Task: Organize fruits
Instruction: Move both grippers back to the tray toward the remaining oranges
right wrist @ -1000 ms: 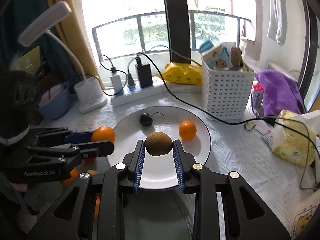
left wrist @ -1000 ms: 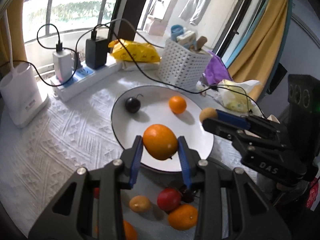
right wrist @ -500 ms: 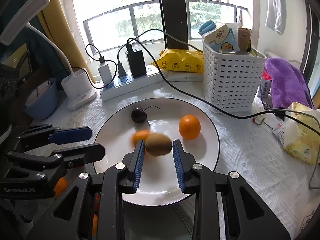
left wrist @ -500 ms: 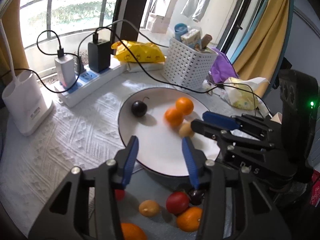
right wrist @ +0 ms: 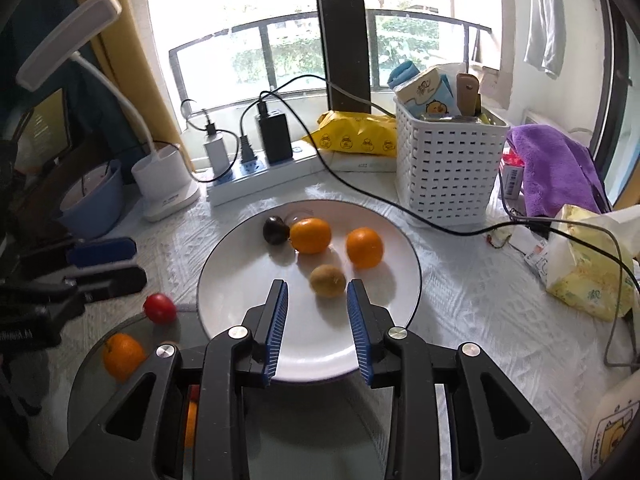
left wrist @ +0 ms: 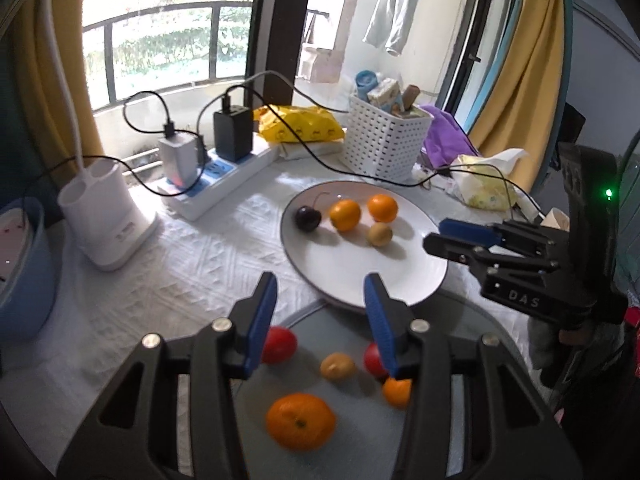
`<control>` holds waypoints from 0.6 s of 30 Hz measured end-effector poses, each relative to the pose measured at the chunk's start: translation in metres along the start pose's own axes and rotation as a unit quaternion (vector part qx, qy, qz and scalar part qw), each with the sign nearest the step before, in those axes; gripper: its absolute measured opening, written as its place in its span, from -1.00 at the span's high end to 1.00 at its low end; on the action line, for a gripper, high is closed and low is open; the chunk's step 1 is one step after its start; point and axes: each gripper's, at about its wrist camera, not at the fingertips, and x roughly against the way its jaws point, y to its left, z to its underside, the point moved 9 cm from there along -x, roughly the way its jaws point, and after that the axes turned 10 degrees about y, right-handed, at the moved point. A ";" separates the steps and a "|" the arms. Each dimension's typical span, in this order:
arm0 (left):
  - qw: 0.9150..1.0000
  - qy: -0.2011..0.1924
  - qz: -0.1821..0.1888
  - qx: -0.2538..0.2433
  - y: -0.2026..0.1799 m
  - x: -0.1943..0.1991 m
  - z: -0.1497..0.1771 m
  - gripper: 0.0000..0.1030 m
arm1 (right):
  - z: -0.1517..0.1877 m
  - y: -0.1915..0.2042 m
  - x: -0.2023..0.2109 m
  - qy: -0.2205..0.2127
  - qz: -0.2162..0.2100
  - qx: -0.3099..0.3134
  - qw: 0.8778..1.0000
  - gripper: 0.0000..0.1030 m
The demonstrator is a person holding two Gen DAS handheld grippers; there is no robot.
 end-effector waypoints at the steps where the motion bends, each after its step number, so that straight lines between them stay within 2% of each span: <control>1: 1.000 -0.003 -0.003 0.001 0.002 0.004 0.003 0.09 | 0.003 0.003 0.003 -0.001 -0.001 0.004 1.000 0.36; 14: 1.000 -0.013 -0.010 0.002 0.006 0.024 0.050 0.09 | 0.040 0.054 0.026 -0.001 -0.025 0.059 0.998 0.35; 16: 1.000 -0.010 -0.005 0.002 0.004 0.023 0.056 0.09 | 0.045 0.061 0.027 0.001 -0.027 0.065 0.998 0.31; 18: 1.000 -0.007 -0.001 0.003 0.002 0.022 0.063 0.09 | 0.049 0.065 0.027 0.004 -0.030 0.064 0.997 0.15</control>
